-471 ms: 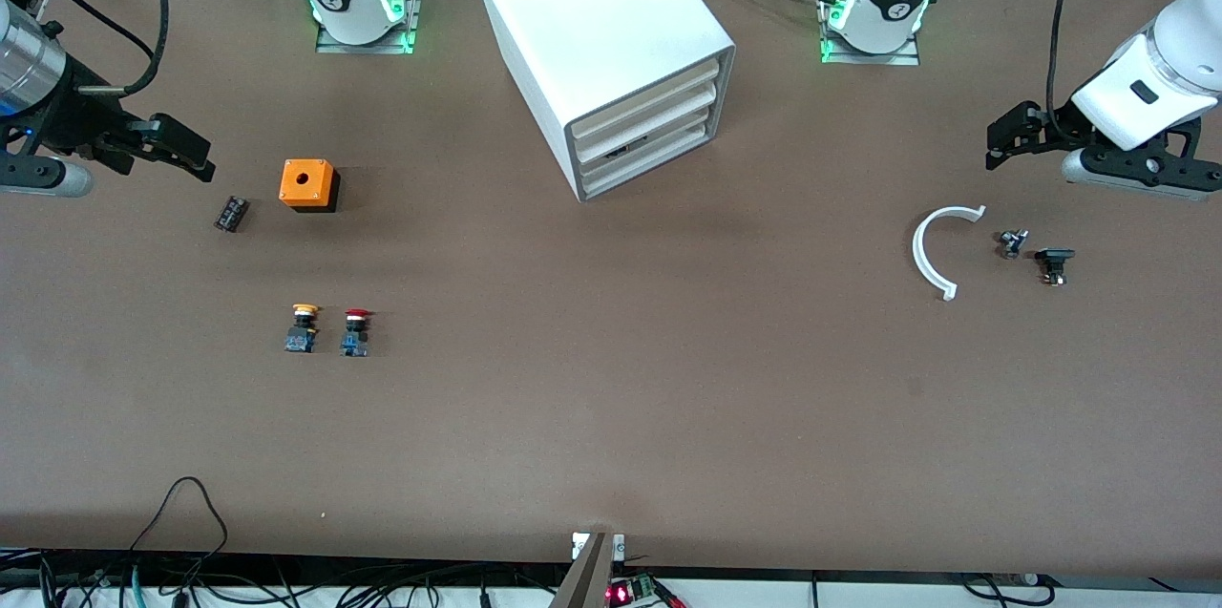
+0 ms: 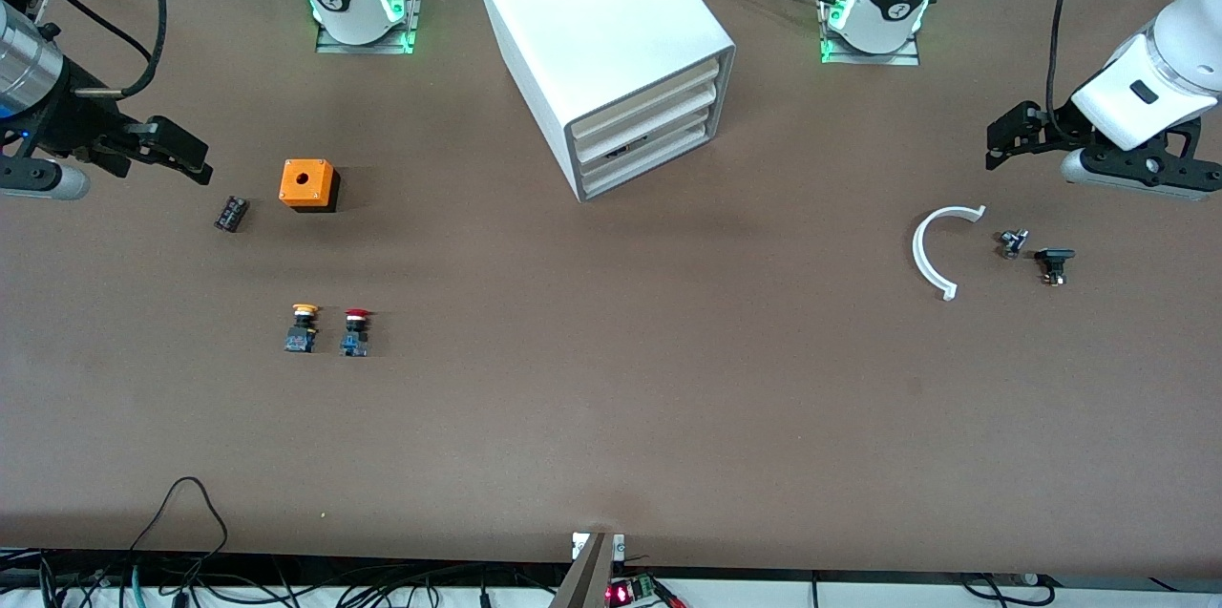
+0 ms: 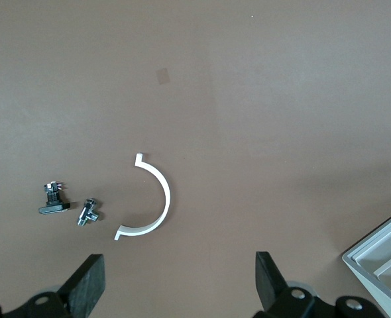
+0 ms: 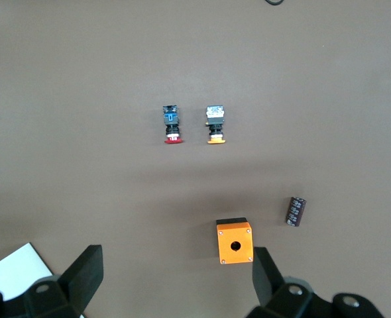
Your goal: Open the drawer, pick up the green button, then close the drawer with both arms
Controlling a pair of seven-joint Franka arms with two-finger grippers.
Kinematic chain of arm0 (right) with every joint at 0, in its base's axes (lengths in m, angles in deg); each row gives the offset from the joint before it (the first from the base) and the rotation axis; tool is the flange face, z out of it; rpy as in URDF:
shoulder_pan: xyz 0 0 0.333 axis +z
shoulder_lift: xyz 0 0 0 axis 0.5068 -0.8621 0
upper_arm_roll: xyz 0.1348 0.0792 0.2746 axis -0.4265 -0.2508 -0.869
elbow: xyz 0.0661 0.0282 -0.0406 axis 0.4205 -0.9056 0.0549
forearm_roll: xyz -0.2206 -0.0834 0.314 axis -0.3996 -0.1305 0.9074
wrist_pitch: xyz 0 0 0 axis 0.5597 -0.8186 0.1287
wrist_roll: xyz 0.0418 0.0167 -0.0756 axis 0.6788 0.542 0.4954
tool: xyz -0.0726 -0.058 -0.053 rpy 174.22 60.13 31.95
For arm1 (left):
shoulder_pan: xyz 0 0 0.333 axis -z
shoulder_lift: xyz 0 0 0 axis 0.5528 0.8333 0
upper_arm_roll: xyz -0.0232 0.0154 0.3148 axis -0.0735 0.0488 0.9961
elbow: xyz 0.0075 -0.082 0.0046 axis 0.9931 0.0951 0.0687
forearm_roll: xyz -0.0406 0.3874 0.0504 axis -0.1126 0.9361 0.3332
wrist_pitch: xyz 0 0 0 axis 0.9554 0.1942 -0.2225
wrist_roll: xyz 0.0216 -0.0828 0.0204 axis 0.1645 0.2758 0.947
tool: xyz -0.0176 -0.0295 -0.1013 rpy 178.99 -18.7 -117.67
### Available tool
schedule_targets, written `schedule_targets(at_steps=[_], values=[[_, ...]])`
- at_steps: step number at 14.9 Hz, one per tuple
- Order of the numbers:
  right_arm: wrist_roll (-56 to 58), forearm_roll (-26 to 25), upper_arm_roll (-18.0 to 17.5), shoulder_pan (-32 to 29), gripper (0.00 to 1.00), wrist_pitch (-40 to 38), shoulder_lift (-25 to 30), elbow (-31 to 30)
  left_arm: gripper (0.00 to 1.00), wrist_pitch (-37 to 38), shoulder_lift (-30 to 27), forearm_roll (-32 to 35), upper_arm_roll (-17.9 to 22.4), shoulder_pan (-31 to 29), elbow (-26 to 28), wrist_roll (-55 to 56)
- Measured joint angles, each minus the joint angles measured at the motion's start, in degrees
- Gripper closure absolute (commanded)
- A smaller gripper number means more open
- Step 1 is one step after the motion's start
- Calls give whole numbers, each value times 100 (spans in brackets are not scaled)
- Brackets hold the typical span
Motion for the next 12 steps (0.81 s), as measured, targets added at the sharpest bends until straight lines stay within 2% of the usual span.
schedule_targets(at_steps=[6, 12], values=[[0, -8, -33, 14, 0, -6, -195, 133, 0, 154, 0, -54, -3, 3, -1, 0], [12, -7, -96, 91, 0, -183, -646, 134, 0, 1414, 68, -1546, -4, 12, 7, -10]])
